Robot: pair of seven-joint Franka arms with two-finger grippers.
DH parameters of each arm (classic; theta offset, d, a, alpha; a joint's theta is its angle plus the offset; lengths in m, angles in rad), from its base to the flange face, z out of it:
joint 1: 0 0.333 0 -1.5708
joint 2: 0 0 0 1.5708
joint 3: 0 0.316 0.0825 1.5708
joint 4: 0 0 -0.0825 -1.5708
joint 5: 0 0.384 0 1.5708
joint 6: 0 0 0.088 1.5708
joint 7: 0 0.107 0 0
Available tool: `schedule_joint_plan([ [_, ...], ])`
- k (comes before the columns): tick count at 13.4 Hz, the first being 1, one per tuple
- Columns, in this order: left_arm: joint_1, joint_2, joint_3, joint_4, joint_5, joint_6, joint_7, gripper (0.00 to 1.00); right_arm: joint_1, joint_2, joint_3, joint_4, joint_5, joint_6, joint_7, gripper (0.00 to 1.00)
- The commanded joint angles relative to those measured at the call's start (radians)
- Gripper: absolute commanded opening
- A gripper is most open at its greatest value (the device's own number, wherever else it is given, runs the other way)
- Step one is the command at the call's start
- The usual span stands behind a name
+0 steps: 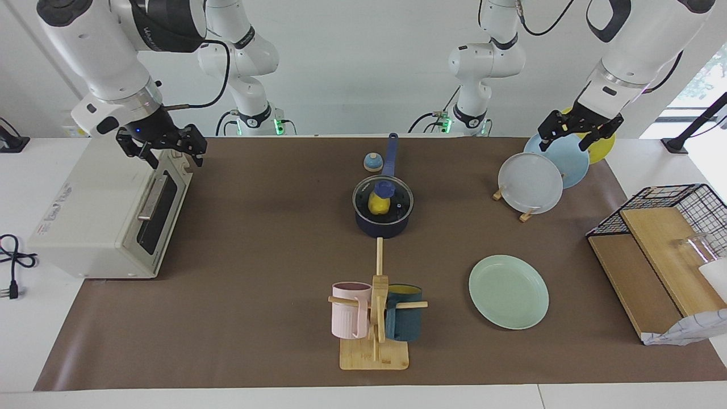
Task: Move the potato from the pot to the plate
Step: 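Reach the right gripper over the glass lid on the saucepan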
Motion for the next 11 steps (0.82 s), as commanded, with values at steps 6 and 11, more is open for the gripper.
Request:
schedule_joint_plan([
  [6, 0.016, -0.018, -0.011, -0.011, -0.001, -0.01, -0.004, 1.0, 0.325, 0.117, 0.008, 0.156, 0.049, 0.002, 0.357, 1.0],
  [11, 0.016, -0.018, -0.011, -0.011, -0.001, -0.01, -0.004, 1.0, 0.587, 0.244, 0.008, 0.156, 0.048, 0.218, 0.648, 1.0],
])
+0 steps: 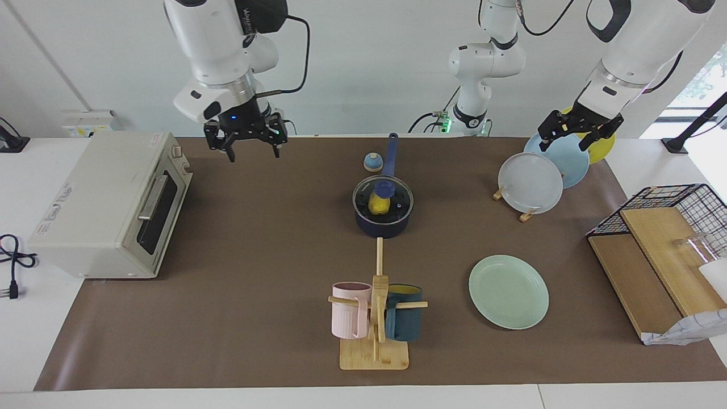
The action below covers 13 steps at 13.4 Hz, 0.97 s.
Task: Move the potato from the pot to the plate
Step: 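Grasp the lid's blue knob with the right gripper and lift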
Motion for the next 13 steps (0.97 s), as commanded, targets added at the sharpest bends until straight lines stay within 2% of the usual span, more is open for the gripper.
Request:
schedule_joint_plan([
  [1, 0.016, -0.018, -0.011, -0.011, -0.001, -0.01, -0.004, 1.0, 0.091, 0.094, -0.008, 0.005, 0.006, 0.123, 0.113, 1.0],
  [3, 0.016, -0.018, -0.011, -0.011, -0.001, -0.01, -0.004, 1.0, 0.131, 0.104, -0.008, -0.043, -0.029, 0.175, 0.118, 1.0],
  [4, 0.016, -0.018, -0.011, -0.011, -0.001, -0.01, -0.004, 1.0, 0.165, 0.135, -0.008, -0.044, -0.058, 0.183, 0.124, 1.0],
  [6, 0.016, -0.018, -0.011, -0.011, -0.001, -0.01, -0.004, 1.0, 0.174, 0.147, -0.008, -0.055, -0.066, 0.186, 0.129, 1.0],
  [7, 0.016, -0.018, -0.011, -0.011, -0.001, -0.01, -0.004, 1.0, 0.173, 0.139, -0.008, -0.089, -0.066, 0.217, 0.129, 1.0],
  [9, 0.016, -0.018, -0.011, -0.011, -0.001, -0.01, -0.004, 1.0, 0.182, 0.085, -0.008, -0.24, -0.068, 0.347, 0.13, 1.0],
  [13, 0.016, -0.018, -0.011, -0.011, -0.001, -0.01, -0.004, 1.0, 0.205, 0.058, -0.008, -0.317, -0.074, 0.378, 0.13, 1.0],
])
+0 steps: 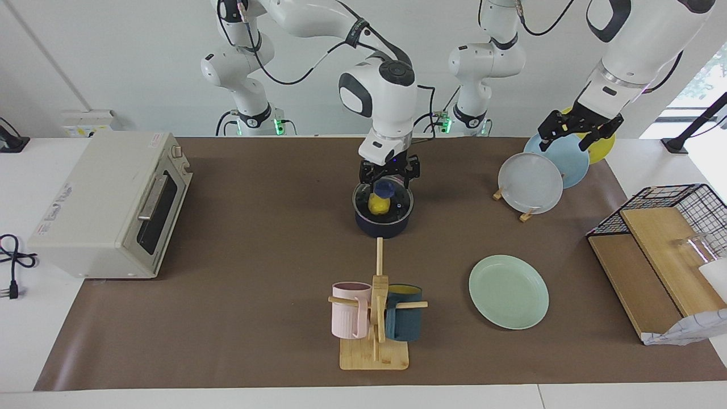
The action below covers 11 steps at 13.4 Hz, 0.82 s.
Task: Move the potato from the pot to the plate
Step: 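Grasp the lid's blue knob with the right gripper and lift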
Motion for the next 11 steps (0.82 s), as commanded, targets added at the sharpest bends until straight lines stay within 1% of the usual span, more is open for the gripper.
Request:
schedule_joint_plan([
  [1, 0.016, -0.018, -0.011, -0.011, -0.001, -0.01, -0.004, 1.0, 0.006, -0.057, -0.005, -0.088, -0.021, 0.046, 0.013, 1.0],
  [3, 0.016, -0.018, -0.011, -0.011, -0.001, -0.01, -0.004, 1.0, 0.006, -0.059, -0.005, -0.091, -0.021, 0.049, 0.013, 1.0],
  [4, 0.016, -0.018, -0.011, -0.011, -0.001, -0.01, -0.004, 1.0, 0.008, -0.059, -0.005, -0.093, -0.021, 0.048, 0.013, 0.97],
  [5, 0.016, -0.018, -0.011, -0.011, -0.001, -0.01, -0.004, 1.0, 0.008, -0.059, -0.005, -0.093, -0.023, 0.048, 0.011, 0.91],
  [6, 0.016, -0.018, -0.011, -0.011, -0.001, -0.01, -0.004, 1.0, 0.006, -0.059, -0.005, -0.093, -0.023, 0.049, 0.008, 0.88],
  [11, 0.016, -0.018, -0.011, -0.011, -0.001, -0.01, -0.004, 1.0, 0.005, -0.057, -0.005, -0.093, -0.026, 0.069, 0.005, 0.86],
])
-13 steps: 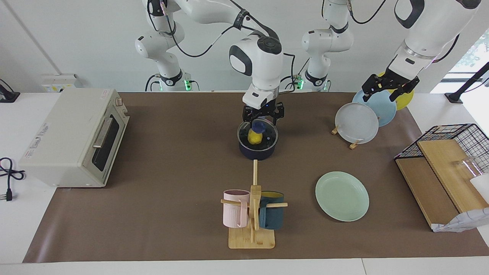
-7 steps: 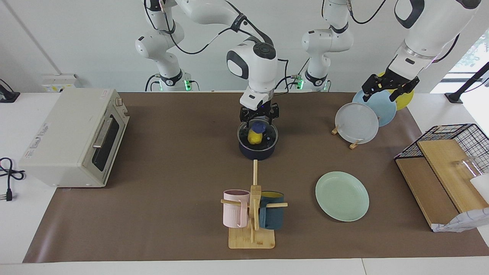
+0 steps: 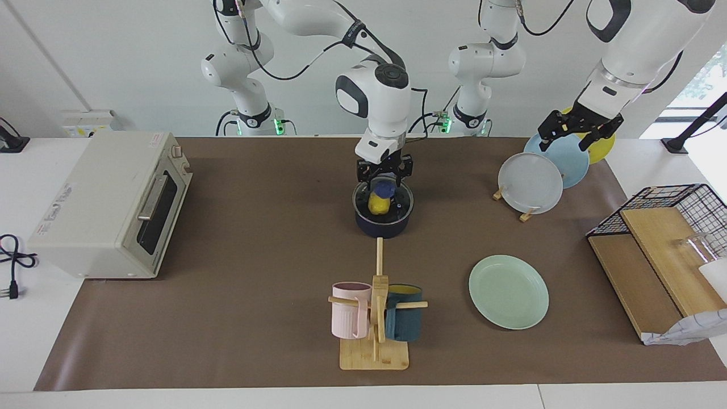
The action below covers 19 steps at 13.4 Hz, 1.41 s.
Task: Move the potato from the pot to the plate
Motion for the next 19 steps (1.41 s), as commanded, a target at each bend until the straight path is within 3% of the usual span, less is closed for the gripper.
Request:
schedule_joint_plan([
  [1, 0.016, -0.018, -0.011, -0.011, -0.001, -0.01, -0.004, 1.0, 0.0, -0.028, -0.002, -0.038, -0.015, 0.041, 0.003, 0.85],
  [5, 0.016, -0.018, -0.011, -0.011, -0.001, -0.01, -0.004, 1.0, -0.003, -0.027, -0.002, -0.038, -0.015, 0.054, 0.003, 0.76],
  [7, 0.016, -0.018, -0.011, -0.011, -0.001, -0.01, -0.004, 1.0, -0.002, -0.027, -0.002, -0.038, -0.015, 0.055, 0.003, 0.63],
  [9, 0.016, -0.018, -0.011, -0.011, -0.001, -0.01, -0.004, 1.0, -0.002, -0.027, -0.002, -0.038, -0.015, 0.054, 0.003, 0.57],
  [12, 0.016, -0.018, -0.011, -0.011, -0.001, -0.01, -0.004, 1.0, 0.0, -0.027, -0.002, -0.035, -0.015, 0.052, 0.003, 0.36],
  [16, 0.016, -0.018, -0.011, -0.011, -0.001, -0.01, -0.004, 1.0, -0.022, -0.022, -0.009, 0.046, -0.064, -0.034, -0.01, 0.36],
  [19, 0.016, -0.018, -0.011, -0.011, -0.001, -0.01, -0.004, 1.0, -0.116, -0.028, -0.009, 0.135, -0.054, -0.136, -0.122, 0.36],
])
